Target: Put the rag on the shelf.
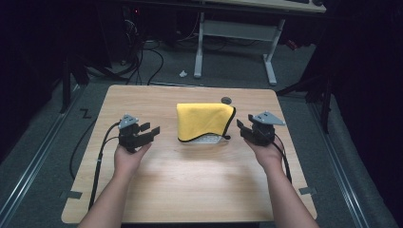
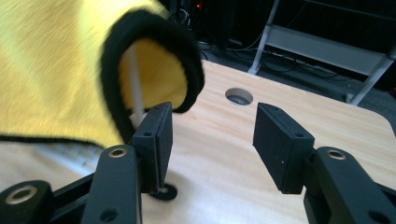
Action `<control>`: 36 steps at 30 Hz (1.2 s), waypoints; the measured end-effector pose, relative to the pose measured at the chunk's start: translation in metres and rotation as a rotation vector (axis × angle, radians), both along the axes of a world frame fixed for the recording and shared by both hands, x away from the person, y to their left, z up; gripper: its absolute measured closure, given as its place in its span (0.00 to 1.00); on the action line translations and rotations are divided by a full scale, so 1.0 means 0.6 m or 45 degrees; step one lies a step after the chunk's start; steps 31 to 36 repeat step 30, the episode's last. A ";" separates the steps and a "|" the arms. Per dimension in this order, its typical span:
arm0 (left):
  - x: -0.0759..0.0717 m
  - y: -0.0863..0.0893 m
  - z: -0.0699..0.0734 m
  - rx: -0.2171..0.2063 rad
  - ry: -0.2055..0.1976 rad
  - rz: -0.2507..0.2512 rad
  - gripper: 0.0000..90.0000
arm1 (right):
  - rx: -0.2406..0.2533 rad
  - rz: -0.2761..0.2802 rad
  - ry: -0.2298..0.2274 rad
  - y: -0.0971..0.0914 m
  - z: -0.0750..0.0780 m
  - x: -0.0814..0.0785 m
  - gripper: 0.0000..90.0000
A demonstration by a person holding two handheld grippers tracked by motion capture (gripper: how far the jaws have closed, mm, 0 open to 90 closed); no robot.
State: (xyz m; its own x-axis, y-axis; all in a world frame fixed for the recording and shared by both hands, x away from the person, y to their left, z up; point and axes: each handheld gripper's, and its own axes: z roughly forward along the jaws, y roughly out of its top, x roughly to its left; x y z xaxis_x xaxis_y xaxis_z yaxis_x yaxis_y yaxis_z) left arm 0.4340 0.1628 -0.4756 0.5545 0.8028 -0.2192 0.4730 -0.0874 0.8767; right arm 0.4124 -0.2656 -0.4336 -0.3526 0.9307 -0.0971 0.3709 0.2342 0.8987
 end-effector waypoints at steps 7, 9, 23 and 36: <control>-0.086 0.018 -0.023 0.014 0.016 -0.095 0.49 | -0.054 0.049 0.004 0.017 -0.028 -0.071 0.48; -0.113 0.022 -0.035 0.025 0.041 -0.121 0.49 | -0.052 0.060 0.015 0.021 -0.039 -0.094 0.48; -0.225 0.004 -0.075 0.076 0.069 -0.217 0.48 | -0.115 0.141 0.105 0.048 -0.136 -0.221 0.52; -0.226 0.003 -0.080 0.114 0.078 -0.227 0.48 | -0.106 0.133 0.099 0.047 -0.137 -0.218 0.52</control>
